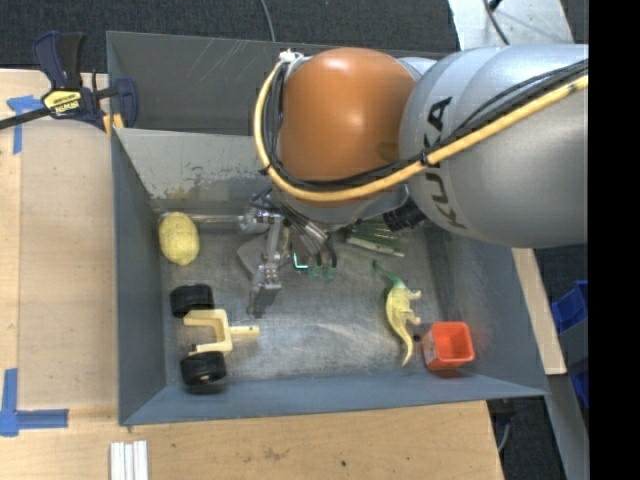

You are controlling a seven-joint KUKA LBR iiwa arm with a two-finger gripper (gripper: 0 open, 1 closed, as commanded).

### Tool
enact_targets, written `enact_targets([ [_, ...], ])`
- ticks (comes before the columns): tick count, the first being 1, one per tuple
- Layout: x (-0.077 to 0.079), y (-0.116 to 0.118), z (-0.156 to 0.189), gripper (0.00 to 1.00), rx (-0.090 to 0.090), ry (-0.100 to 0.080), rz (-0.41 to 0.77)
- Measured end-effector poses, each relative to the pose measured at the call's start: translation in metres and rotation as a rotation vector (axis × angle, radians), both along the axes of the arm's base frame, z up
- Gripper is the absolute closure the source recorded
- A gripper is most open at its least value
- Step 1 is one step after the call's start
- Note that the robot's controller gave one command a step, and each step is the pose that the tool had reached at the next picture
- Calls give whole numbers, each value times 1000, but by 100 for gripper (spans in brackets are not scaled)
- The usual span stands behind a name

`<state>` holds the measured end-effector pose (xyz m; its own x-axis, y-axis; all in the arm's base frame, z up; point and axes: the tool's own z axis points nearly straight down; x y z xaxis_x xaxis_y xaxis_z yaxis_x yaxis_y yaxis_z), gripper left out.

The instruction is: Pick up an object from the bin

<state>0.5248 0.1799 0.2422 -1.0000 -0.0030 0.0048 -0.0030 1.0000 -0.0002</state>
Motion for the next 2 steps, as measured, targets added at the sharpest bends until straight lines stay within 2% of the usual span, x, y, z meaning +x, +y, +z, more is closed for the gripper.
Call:
enact_targets([
  [1, 2, -1, 4, 0, 1, -7, -2],
  [2, 1, -20, -26, 0, 4, -16, 44],
])
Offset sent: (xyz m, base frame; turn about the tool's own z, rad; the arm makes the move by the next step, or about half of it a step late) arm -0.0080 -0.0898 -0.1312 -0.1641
